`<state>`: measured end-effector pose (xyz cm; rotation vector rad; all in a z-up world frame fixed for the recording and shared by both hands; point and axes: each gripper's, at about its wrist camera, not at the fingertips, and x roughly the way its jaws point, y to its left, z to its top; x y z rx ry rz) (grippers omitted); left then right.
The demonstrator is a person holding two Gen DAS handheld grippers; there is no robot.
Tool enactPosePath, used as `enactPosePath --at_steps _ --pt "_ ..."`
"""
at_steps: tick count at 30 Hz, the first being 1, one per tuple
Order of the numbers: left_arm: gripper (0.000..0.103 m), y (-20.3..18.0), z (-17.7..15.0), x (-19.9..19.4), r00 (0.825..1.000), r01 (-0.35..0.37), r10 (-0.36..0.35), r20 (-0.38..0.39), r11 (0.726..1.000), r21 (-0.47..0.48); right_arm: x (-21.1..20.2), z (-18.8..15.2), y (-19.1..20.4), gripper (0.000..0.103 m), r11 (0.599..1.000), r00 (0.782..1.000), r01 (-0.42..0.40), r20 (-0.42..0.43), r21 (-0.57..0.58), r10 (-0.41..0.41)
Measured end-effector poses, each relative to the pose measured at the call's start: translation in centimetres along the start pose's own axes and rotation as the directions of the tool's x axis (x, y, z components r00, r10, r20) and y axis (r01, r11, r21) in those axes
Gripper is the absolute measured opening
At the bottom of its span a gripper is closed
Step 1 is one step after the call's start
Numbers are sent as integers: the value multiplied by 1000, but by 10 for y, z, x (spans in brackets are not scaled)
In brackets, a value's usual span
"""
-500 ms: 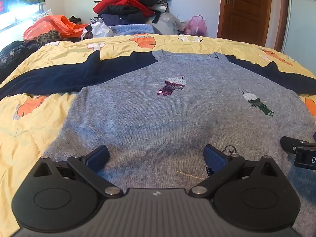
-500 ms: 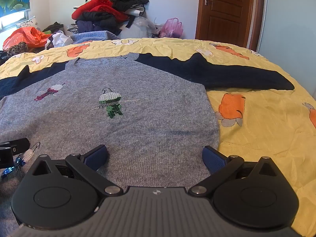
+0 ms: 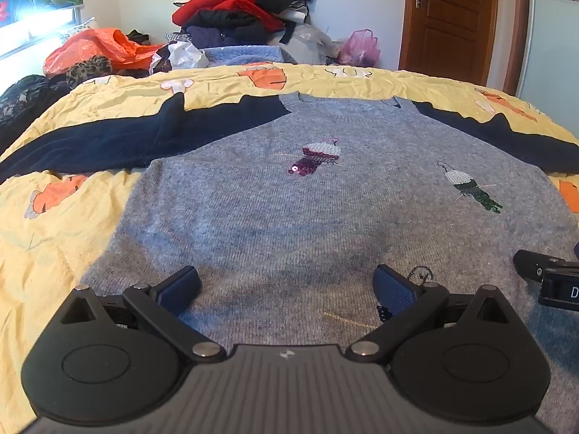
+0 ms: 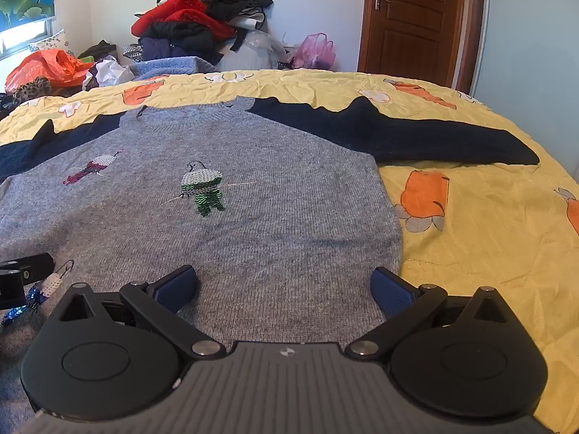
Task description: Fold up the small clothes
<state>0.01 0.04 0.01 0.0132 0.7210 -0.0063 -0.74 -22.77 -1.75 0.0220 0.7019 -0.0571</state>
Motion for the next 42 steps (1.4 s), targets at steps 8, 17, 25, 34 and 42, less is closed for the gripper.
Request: enactPosePath --at_steps 8,17,25,34,42 --pt "103 0 0 0 1000 -1 1 1 1000 0 0 0 0 103 1000 1000 0 0 0 0" --pt "103 1 1 1 1000 -3 3 -3 1000 -1 0 0 0 103 1000 1000 0 0 0 0" --pt "103 -2 1 -1 1000 -9 9 -1 1000 -3 0 0 0 103 1000 1000 0 0 0 0" --pt "103 -2 1 0 1000 -10 10 -1 1000 -2 0 -1 0 103 1000 1000 0 -1 0 0" --pt "103 -3 -1 -2 1000 -25 25 2 1000 -5 -4 -2 -2 103 1000 1000 2 -1 -1 -2"
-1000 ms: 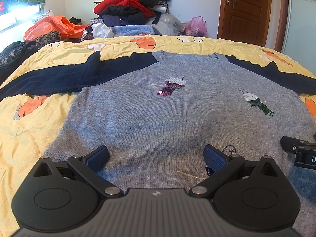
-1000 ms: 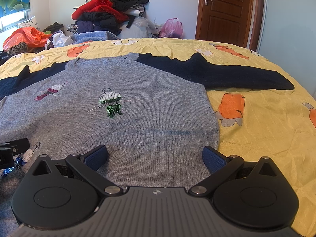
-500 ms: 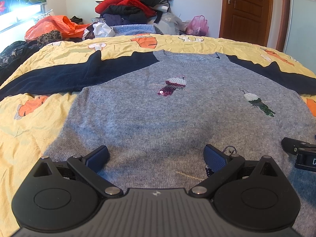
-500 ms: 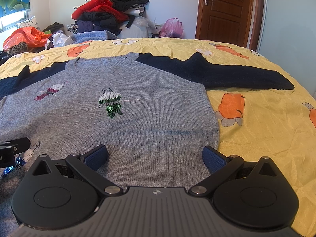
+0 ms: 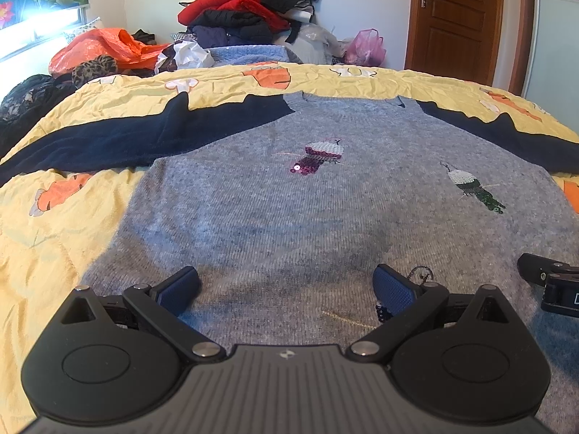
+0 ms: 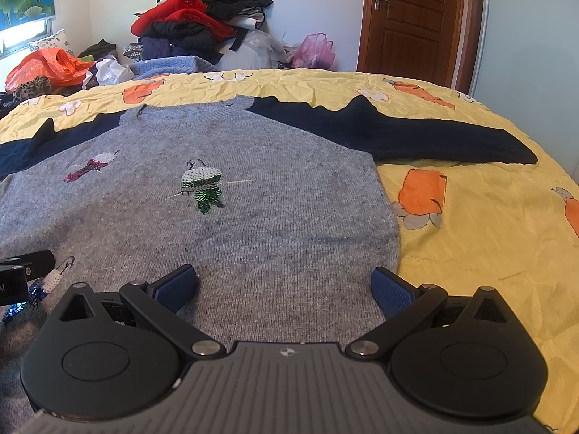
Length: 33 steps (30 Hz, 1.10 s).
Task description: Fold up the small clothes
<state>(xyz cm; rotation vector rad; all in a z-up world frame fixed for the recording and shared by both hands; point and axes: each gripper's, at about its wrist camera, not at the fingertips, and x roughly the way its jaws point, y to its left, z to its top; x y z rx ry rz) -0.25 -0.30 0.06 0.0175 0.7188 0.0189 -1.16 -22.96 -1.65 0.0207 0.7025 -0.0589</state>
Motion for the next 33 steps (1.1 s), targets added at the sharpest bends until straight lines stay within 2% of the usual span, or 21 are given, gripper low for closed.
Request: enactPosePath --at_steps 10,33 --pt "103 4 -1 -2 1000 21 -21 10 999 -27 2 -1 0 103 1000 1000 -6 2 4 6" --pt "103 -1 -1 -1 1000 0 0 8 1000 -12 3 2 2 103 1000 1000 -1 -1 1 1"
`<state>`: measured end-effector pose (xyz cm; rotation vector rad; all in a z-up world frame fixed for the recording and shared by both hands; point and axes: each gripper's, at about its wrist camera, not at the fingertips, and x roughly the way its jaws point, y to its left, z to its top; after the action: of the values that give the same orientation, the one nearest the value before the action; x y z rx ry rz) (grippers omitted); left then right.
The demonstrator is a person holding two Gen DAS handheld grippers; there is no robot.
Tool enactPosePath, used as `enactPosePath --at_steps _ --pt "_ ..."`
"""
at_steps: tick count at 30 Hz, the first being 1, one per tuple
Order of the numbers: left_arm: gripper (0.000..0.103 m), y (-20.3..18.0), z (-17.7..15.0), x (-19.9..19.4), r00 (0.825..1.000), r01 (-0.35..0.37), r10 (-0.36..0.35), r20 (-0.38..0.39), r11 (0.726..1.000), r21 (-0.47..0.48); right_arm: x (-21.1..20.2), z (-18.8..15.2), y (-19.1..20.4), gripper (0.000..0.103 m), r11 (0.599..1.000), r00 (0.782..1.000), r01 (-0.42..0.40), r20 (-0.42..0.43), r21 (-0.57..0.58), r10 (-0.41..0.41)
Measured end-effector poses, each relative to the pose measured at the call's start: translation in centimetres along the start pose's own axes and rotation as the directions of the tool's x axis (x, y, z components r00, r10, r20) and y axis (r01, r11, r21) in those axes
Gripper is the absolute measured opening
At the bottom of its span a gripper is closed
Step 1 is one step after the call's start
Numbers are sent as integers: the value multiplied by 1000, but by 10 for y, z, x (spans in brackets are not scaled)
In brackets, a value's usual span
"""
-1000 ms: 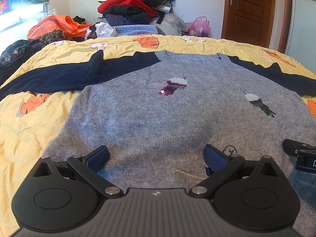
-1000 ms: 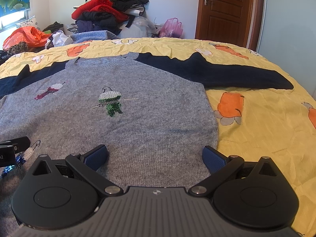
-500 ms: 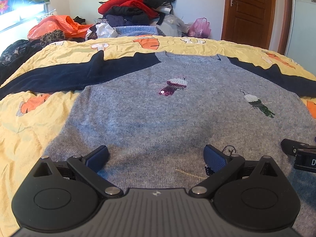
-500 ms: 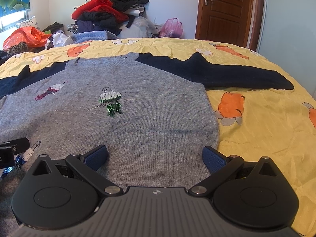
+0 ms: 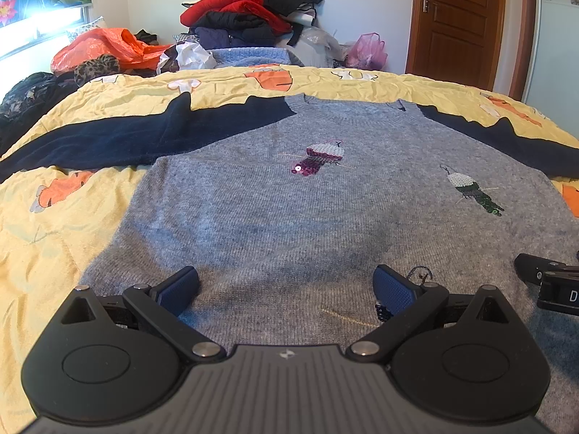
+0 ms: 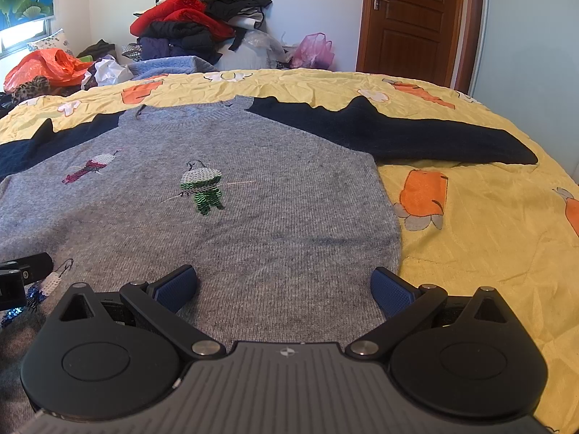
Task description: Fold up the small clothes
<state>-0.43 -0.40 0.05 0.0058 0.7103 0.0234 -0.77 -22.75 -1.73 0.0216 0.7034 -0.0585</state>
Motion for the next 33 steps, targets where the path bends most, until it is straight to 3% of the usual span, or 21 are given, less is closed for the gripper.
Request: enactPosePath --at_steps 12,17,20,24,26,28,33 --pt "103 0 0 0 1000 0 0 0 1000 0 0 0 -2 103 1000 1000 -8 -3 3 8" --pt "103 0 0 0 1000 1 -1 0 1000 -1 2 16 -15 103 996 996 -83 -35 -22 82" --pt "103 0 0 0 1000 1 -1 0 1000 -1 6 41 -44 103 994 994 -107 5 -13 107" --pt "103 0 0 0 1000 1 -1 0 1000 -1 23 85 -113 103 991 991 -117 78 67 111" --pt "103 0 0 0 1000 2 -2 0 1000 -1 38 104 -163 102 964 985 -160 97 214 142" --pt "103 0 0 0 1000 2 -2 0 1000 -1 54 115 -212 97 903 982 -182 126 388 144" --pt "103 0 0 0 1000 1 -1 0 1000 -1 86 112 -303 91 722 988 -93 153 685 -18"
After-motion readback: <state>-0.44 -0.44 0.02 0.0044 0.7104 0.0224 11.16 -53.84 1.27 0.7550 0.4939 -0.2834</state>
